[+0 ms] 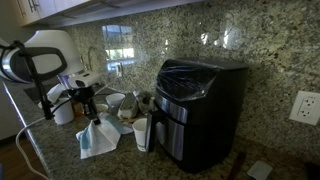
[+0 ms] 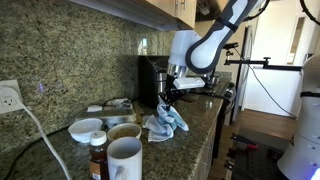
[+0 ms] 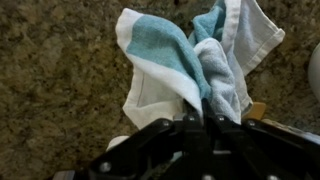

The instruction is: Use the cloth to wipe the kitchen surface

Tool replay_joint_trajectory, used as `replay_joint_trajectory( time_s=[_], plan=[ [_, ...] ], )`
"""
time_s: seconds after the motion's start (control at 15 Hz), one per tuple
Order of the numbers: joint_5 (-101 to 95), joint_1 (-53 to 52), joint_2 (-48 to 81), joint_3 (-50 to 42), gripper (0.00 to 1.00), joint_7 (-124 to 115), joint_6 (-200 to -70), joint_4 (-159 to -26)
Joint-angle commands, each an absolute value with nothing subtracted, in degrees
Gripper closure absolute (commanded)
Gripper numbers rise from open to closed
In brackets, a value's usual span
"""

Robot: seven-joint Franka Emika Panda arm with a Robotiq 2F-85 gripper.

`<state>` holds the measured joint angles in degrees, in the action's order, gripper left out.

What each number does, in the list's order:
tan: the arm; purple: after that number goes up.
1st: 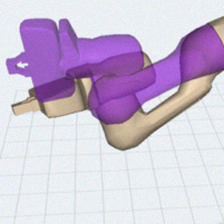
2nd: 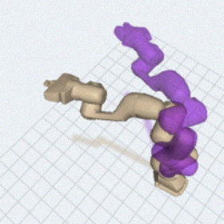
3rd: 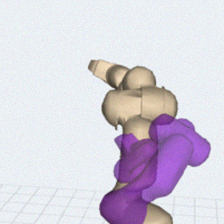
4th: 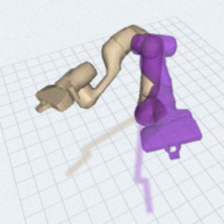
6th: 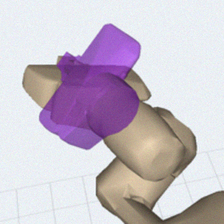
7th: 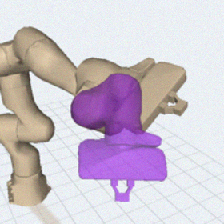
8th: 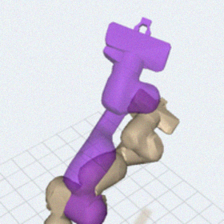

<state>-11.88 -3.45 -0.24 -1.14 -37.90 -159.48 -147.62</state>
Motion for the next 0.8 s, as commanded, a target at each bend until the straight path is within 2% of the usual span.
replay_joint_trajectory(
  time_s=[0.0,0.73],
  plan=[
    [-11.1,-2.5,-2.0,-0.1,0.98,-35.2,-157.5,-145.0],
    [-24.5,-3.0,3.8,-0.9,0.98,-42.8,-165.7,-135.5]
  ],
)
